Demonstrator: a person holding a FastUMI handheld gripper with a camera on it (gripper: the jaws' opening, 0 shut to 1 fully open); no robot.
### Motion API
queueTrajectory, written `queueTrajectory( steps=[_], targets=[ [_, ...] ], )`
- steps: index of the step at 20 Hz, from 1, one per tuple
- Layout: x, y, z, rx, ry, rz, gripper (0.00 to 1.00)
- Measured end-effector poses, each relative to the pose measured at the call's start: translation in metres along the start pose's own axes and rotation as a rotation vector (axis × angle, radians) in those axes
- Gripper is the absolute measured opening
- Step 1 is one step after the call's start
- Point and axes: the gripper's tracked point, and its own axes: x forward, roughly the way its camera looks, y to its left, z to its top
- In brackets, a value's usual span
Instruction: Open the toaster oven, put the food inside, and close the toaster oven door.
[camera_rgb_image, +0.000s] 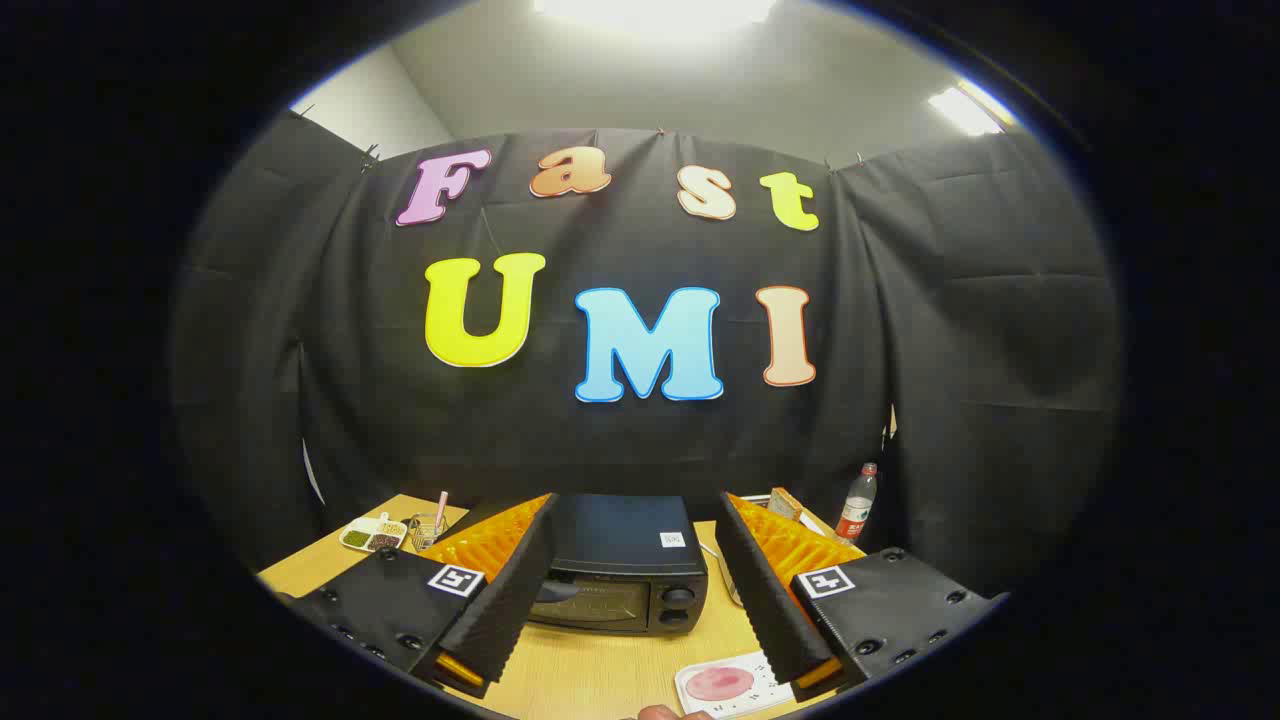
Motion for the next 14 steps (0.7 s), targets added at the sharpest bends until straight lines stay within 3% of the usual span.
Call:
queueTrajectory(
  steps=[14],
  targets=[
    [-0.018, 0.004, 0.006, -0.015, 0.001, 0.023, 0.98]
  ],
)
